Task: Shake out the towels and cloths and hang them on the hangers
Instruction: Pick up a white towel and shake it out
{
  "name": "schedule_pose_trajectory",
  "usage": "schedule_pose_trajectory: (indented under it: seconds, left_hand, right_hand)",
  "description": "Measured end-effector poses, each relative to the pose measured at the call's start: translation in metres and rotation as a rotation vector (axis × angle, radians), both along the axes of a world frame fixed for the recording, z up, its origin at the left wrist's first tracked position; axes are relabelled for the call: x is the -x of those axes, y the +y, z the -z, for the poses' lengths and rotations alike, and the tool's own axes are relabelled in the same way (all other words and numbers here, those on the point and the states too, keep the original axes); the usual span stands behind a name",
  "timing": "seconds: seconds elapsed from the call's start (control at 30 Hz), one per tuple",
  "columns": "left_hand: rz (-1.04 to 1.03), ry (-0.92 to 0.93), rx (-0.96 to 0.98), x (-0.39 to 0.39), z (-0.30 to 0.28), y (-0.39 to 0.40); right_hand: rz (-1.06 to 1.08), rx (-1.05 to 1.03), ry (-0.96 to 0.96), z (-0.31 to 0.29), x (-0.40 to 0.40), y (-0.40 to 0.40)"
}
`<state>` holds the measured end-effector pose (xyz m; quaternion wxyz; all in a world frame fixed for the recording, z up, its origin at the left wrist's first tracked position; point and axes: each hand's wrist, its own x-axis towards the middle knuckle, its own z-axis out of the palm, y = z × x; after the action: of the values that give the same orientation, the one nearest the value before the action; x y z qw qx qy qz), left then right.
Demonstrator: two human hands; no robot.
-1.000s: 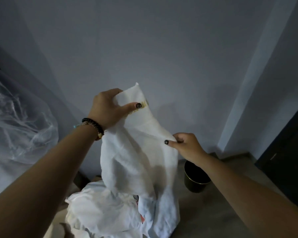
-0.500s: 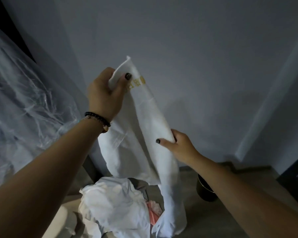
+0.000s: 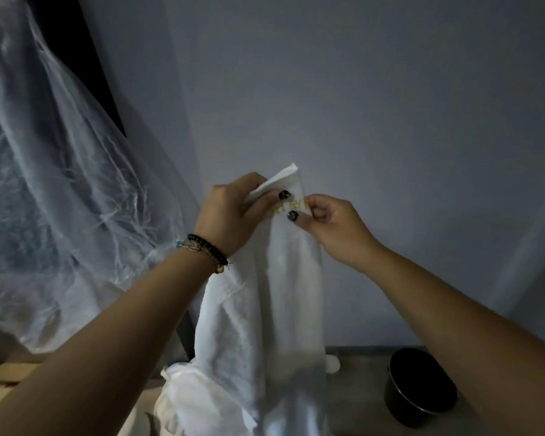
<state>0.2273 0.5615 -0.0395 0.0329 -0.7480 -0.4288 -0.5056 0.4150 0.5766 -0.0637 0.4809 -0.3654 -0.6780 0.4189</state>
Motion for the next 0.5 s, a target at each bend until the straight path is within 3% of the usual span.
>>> schedule_pose_trajectory:
  seconds: [0.2, 0.4, 0.5]
  left_hand:
    - [-0.163, -0.248, 0.124, 0.032, 0.004, 0.009]
    - [-0.07, -0.32, 0.565, 0.063, 0.033, 0.015]
    - [-0.139, -0.368, 0.534, 0.073, 0.031, 0.029]
  right_hand:
    - [0.11, -0.102, -0.052, -0.035, 0.03, 0.013]
    - [0.265, -0.211, -0.055, -0.075, 0.035, 0.035]
    - [0.326, -0.263, -0.018, -0.096, 0.031, 0.05]
